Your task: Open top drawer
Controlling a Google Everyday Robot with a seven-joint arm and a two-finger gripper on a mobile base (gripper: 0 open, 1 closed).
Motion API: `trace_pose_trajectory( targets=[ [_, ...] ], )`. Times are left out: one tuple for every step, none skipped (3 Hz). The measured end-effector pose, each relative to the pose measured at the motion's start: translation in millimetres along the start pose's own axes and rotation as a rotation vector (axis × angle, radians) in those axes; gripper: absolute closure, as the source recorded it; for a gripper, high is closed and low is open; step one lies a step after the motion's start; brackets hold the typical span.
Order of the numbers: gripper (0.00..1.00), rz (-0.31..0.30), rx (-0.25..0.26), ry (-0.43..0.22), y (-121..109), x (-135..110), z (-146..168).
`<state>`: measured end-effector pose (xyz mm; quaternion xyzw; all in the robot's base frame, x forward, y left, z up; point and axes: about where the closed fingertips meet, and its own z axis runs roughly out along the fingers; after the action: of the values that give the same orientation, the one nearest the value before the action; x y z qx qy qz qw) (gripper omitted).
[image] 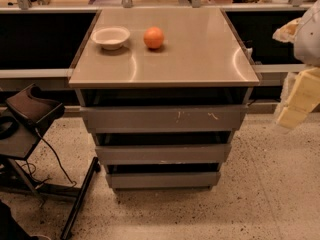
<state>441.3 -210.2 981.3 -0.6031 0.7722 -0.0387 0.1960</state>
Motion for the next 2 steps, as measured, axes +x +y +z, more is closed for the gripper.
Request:
trace_pose_trajectory(
  targets=[
    [0.00, 0.014, -0.104, -0.081, 1.8, 17.2, 79.4],
    [0.00, -0.001, -0.133, -0.114, -12.0, 19.8, 167.3]
  ],
)
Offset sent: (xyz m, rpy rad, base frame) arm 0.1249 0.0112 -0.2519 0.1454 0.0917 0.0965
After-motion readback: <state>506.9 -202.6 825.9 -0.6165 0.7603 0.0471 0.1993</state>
